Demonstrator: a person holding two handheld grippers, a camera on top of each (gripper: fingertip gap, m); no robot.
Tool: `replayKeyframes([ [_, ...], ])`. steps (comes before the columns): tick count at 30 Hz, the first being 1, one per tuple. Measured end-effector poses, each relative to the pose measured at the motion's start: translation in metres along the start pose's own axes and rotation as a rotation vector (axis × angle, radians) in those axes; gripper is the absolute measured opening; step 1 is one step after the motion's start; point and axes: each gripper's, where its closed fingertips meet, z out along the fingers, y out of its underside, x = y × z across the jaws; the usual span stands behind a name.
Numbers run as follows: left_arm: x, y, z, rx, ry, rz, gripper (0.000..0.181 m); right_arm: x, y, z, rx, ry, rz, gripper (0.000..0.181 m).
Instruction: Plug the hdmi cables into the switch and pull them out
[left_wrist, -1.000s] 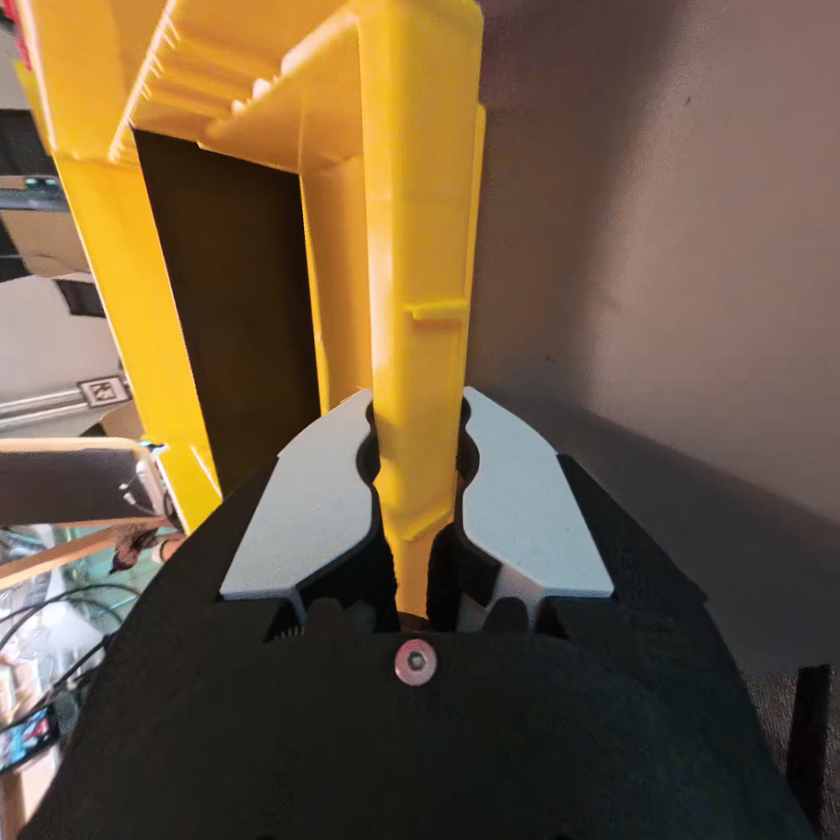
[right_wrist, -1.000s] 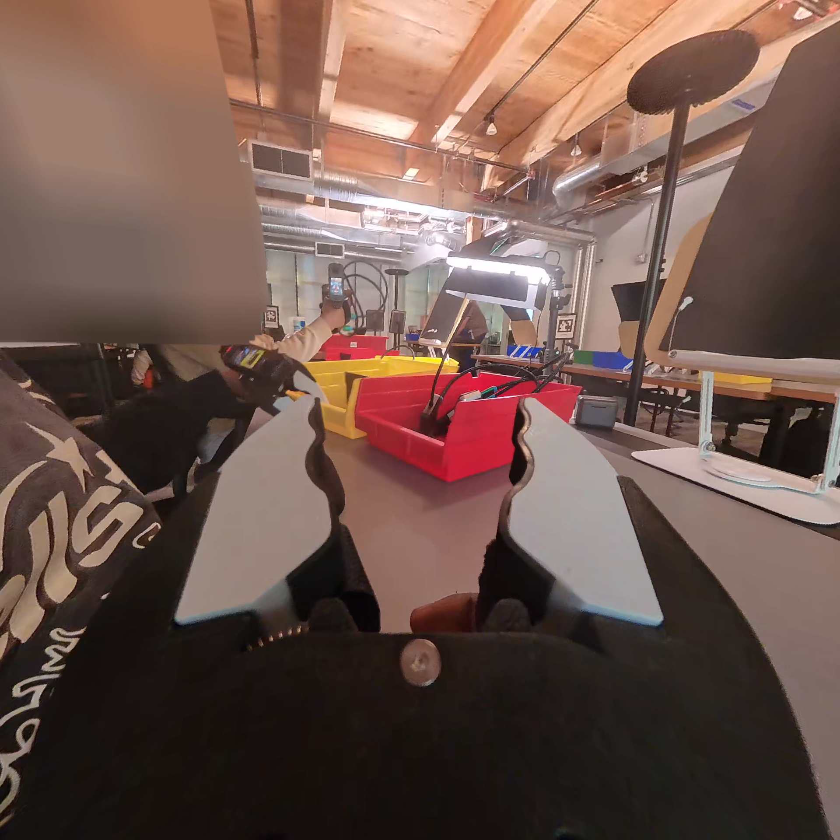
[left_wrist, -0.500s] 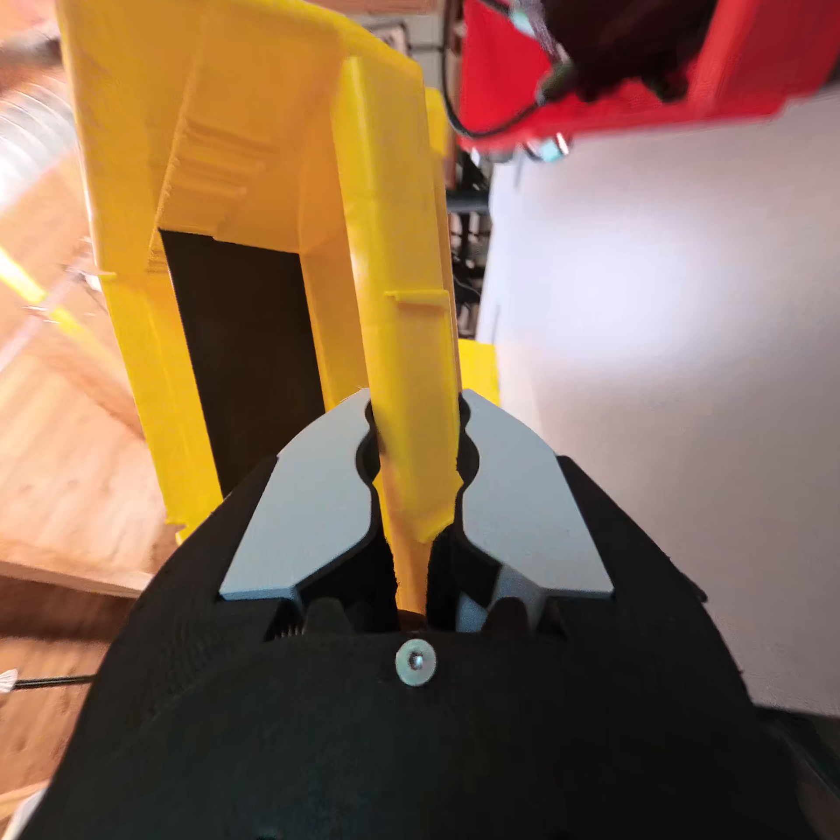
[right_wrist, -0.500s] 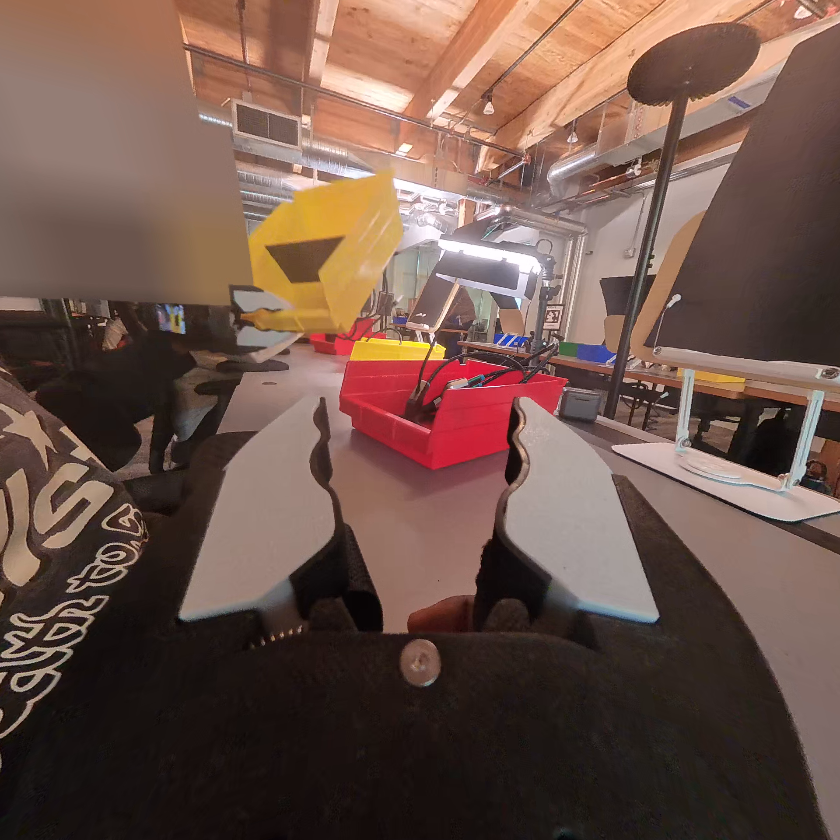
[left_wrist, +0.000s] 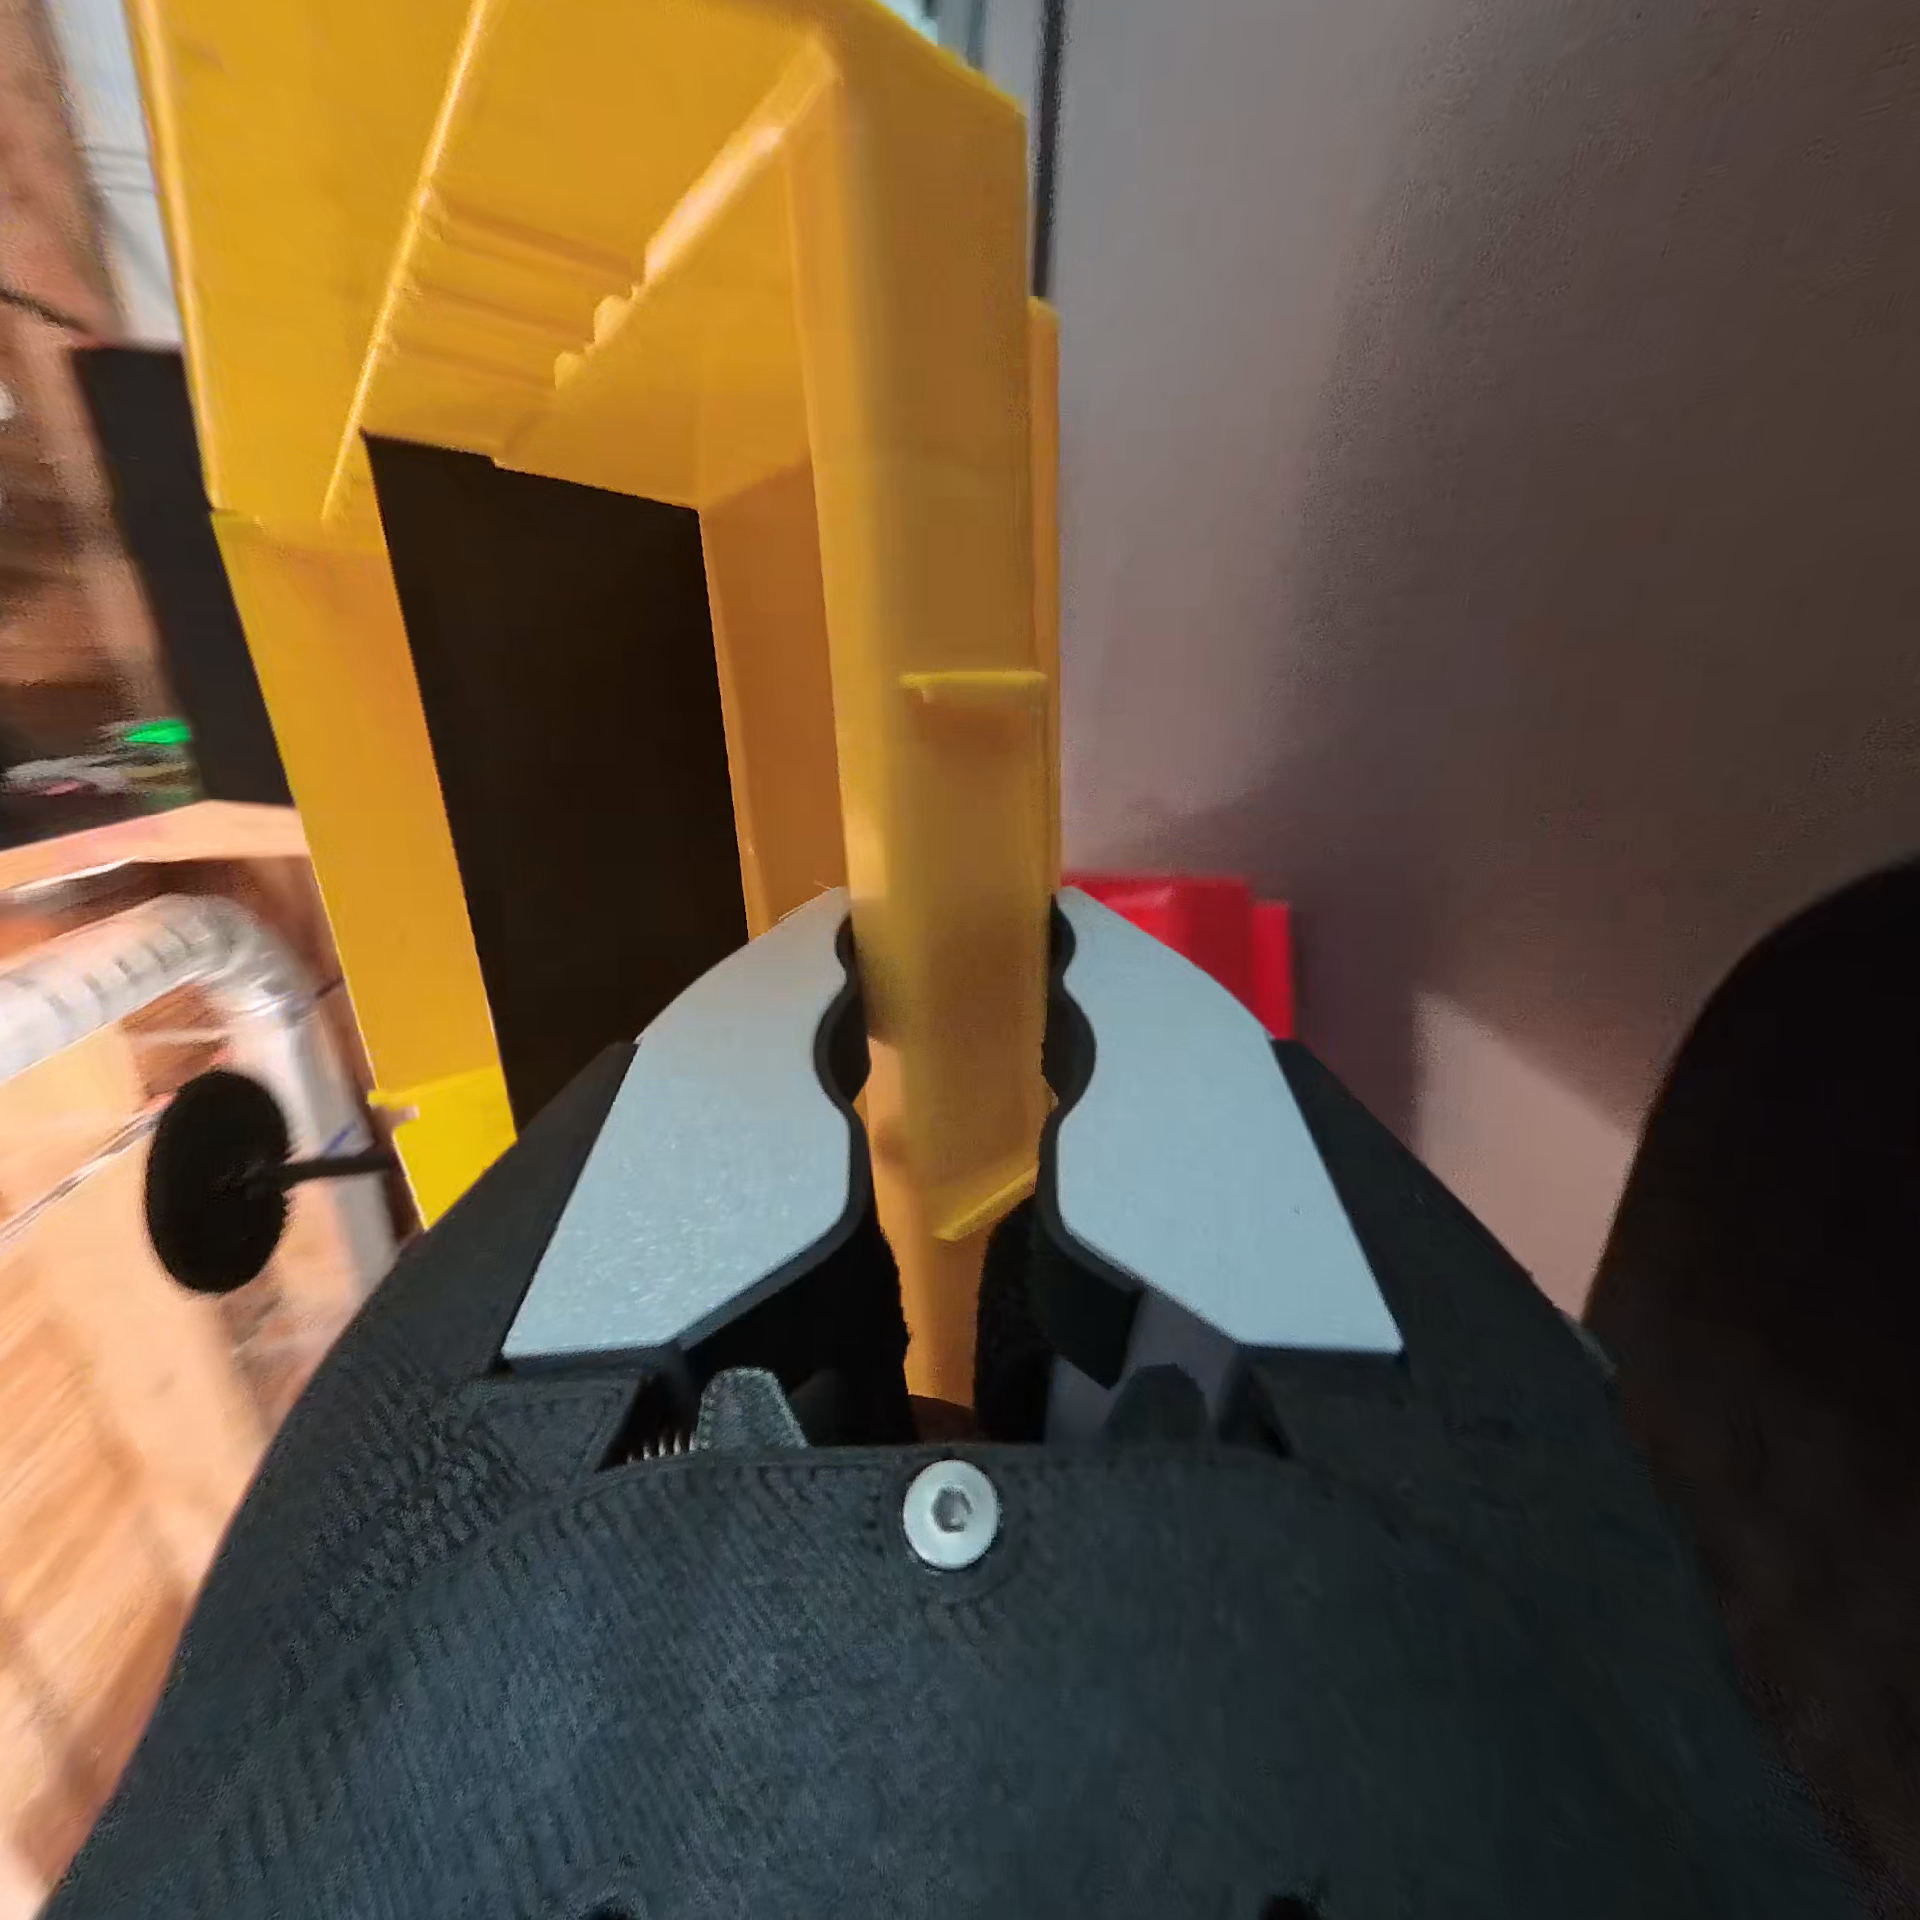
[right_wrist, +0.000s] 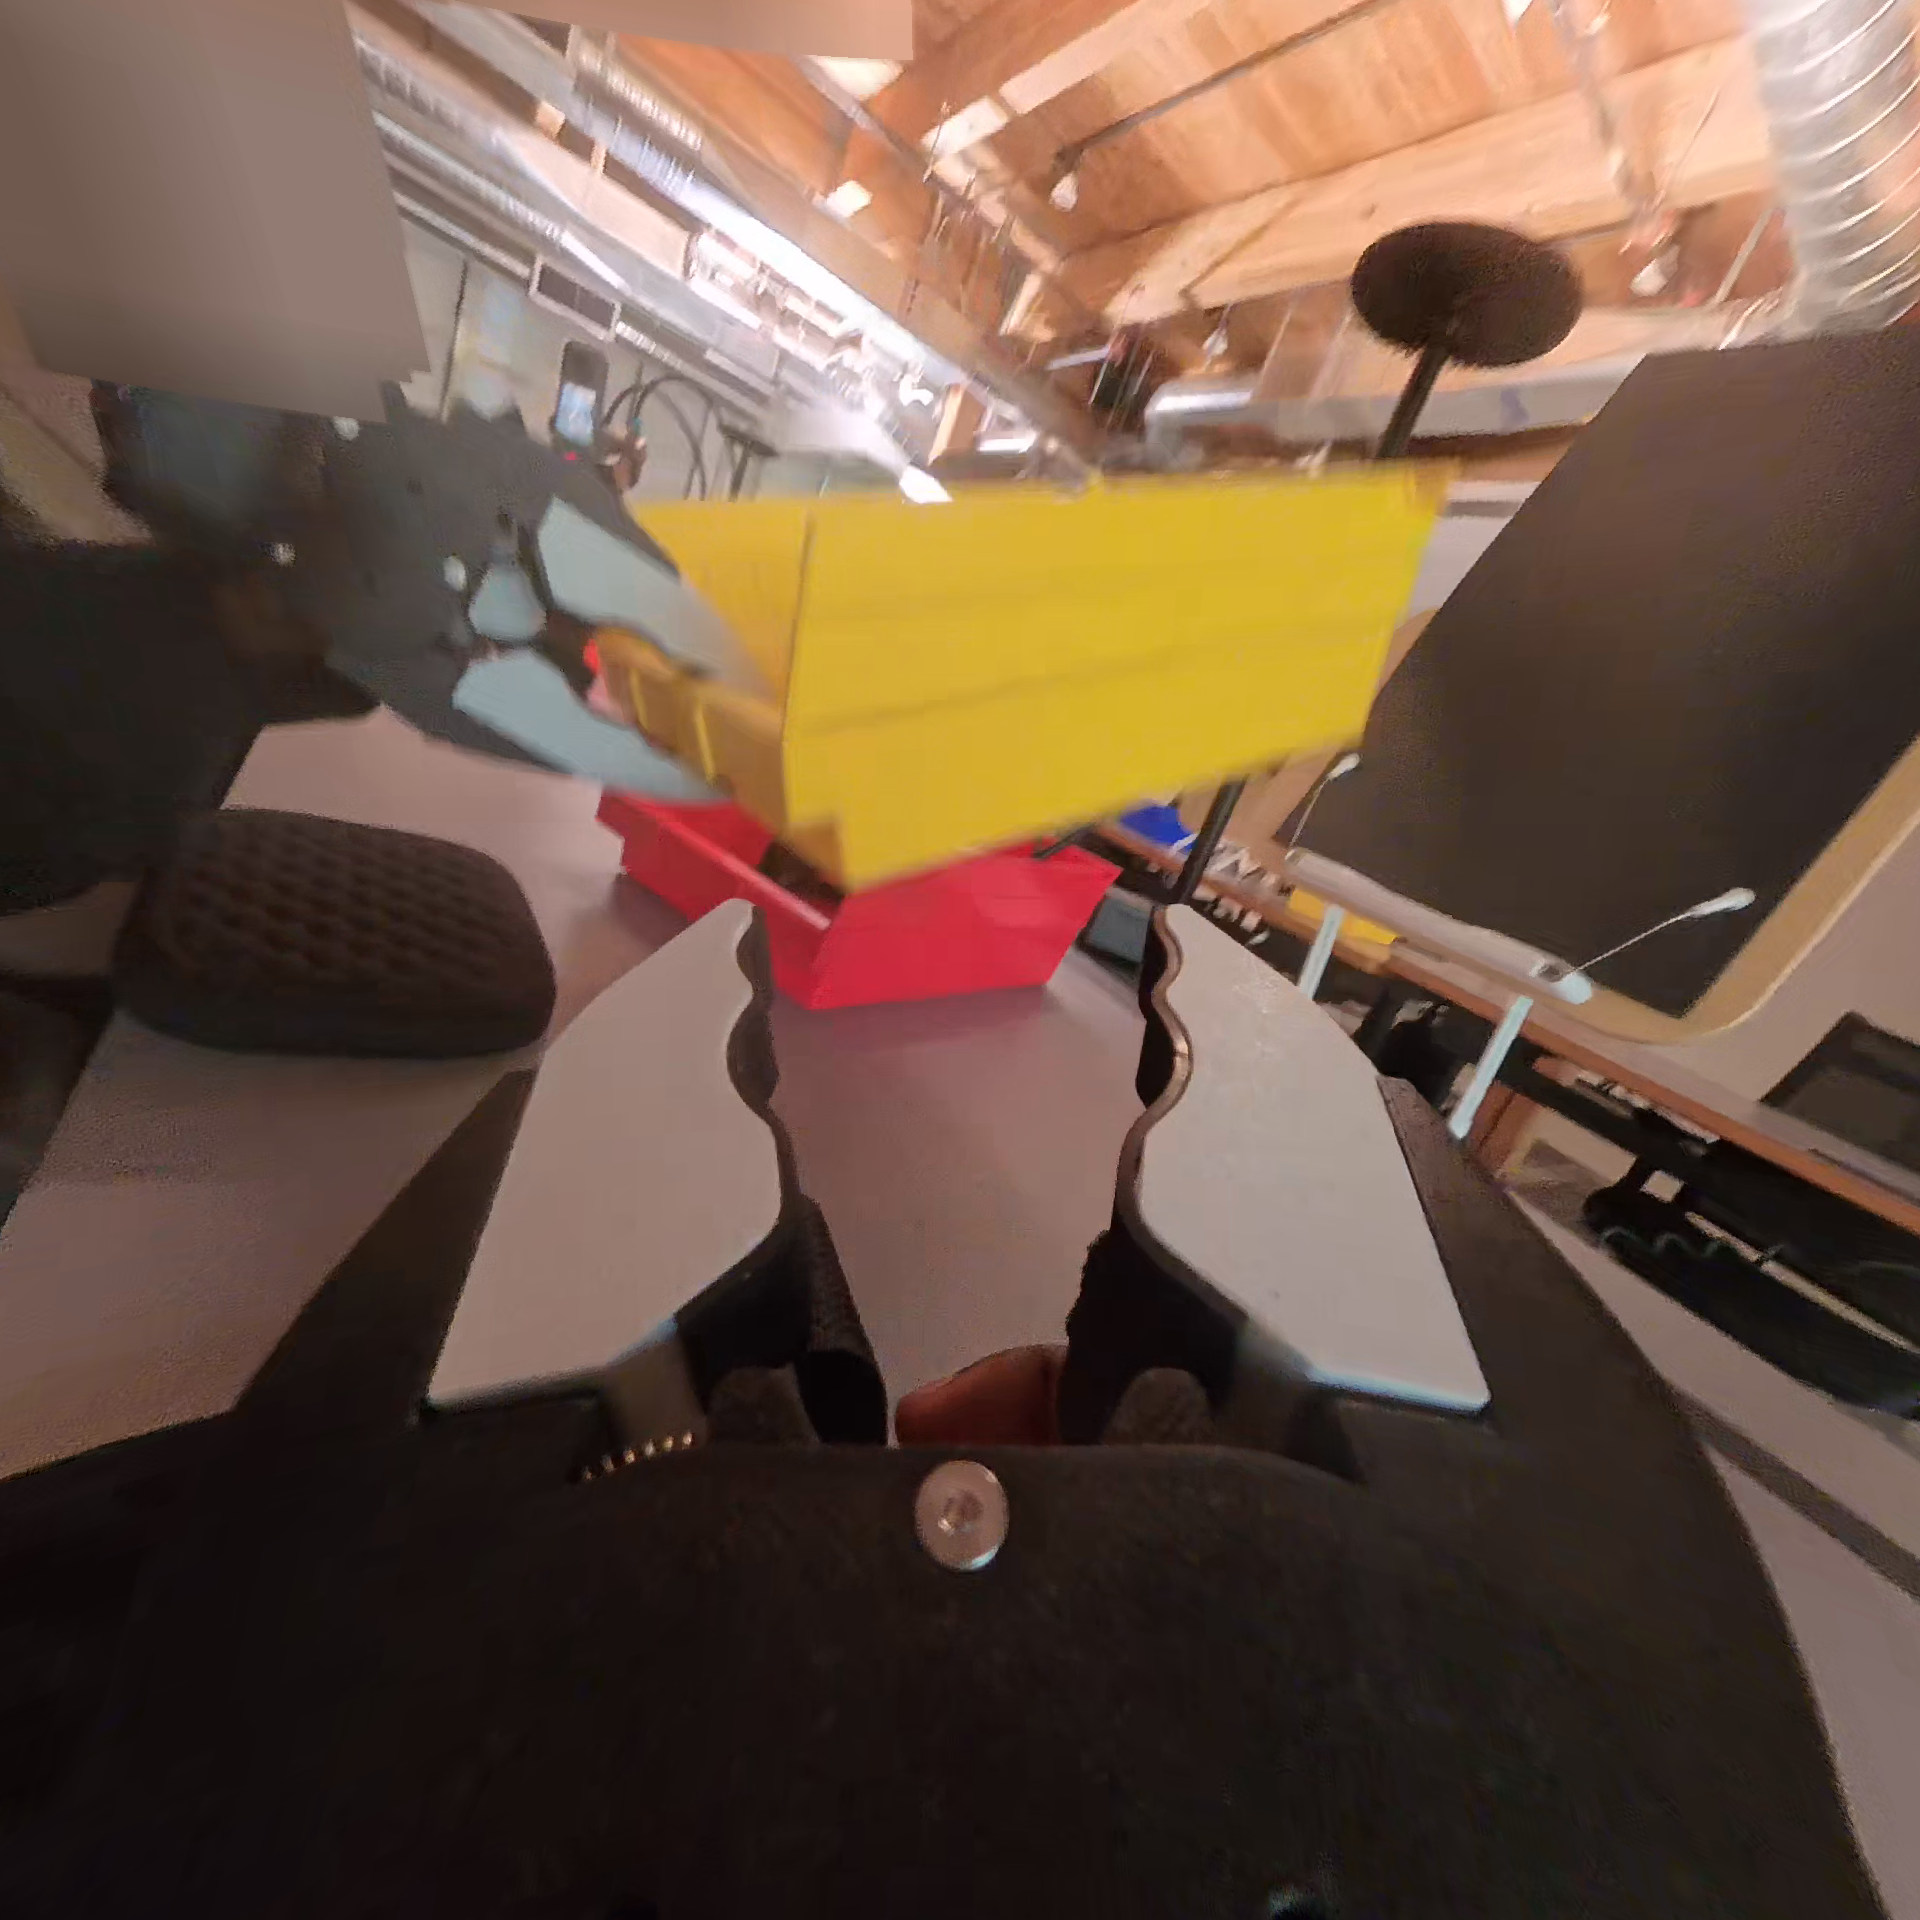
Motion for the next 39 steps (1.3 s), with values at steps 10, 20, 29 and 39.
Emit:
replayKeyframes([
  [10,0.047,-0.086,0.037,0.093,0.201,0.055,0.032,0.059,-0.049,-0.051,0.342,0.275,0.213,0.038],
  [20,0.081,-0.099,0.065,0.085,0.300,-0.037,0.033,0.047,-0.040,-0.040,0.244,0.234,0.138,0.035],
  [29,0.047,-0.090,0.007,0.357,0.347,-0.574,0.094,-0.003,-0.005,-0.002,-0.134,0.057,-0.035,0.046],
  [39,0.059,0.093,0.016,-0.054,0.258,-0.714,0.070,-0.052,0.103,0.057,-0.953,-0.066,-0.496,0.071],
])
